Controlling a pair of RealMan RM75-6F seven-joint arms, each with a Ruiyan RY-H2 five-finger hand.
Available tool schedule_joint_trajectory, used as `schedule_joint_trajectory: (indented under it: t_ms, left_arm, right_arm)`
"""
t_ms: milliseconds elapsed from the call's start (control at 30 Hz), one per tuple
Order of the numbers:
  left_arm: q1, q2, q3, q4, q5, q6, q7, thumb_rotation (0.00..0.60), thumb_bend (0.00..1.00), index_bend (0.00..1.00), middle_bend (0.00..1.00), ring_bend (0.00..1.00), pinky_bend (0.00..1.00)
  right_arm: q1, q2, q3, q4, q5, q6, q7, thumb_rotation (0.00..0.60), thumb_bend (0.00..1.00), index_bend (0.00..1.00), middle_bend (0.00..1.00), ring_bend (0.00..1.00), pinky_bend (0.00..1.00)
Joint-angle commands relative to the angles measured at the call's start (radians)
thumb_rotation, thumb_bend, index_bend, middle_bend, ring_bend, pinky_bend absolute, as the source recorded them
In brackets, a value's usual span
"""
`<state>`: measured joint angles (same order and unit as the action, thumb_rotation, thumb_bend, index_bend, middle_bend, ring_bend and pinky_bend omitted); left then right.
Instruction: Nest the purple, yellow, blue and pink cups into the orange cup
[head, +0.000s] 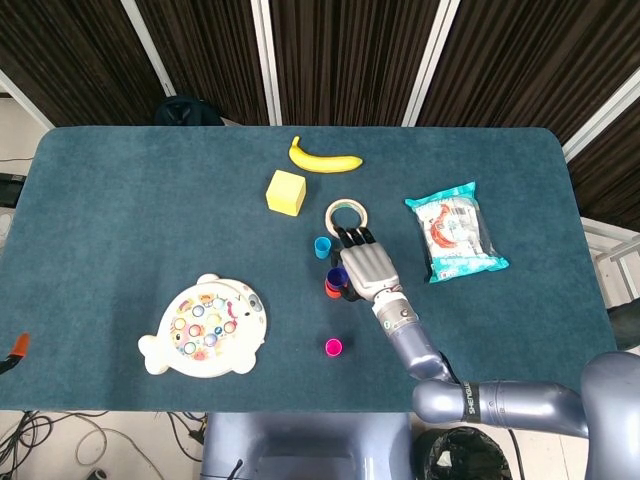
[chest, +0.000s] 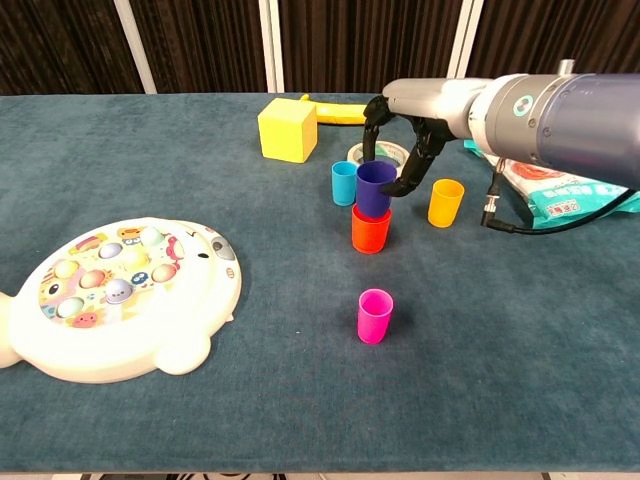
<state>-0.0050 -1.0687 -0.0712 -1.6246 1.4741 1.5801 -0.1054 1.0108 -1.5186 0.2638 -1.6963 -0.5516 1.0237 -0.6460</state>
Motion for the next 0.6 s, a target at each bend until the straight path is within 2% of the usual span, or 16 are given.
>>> schedule_joint_trajectory:
  t_ms: [33,300,600]
  left_arm:
    - [0.0,0.0,0.0,0.0,0.0,0.0,0.0,0.6,0.3,0.03,0.05,0.0,0.0]
    - [0.001,0.0,-0.001,-0.001,0.0,0.001,-0.001,0.6,0.3,0.03,0.05,0.0,0.0]
    - [0.001,0.0,-0.002,-0.001,0.0,0.002,-0.003,0.6,0.3,0.03,0.05,0.0,0.0]
  right_arm:
    - [0.0,-0.003,-0.004,0.005,0.0,-0.002,0.004,0.6,0.4,0.49,0.0,0.04,0.06]
    - [0.001,-0.013,-0.011,0.025,-0.002,-0.009,0.017,0.6,0.4,0.48,0.0,0.04,0.06]
    - [0.005,-0.019,-0.024,0.028,0.022,-0.026,0.018,0.6,0.4,0.24,0.0,0.04,0.06]
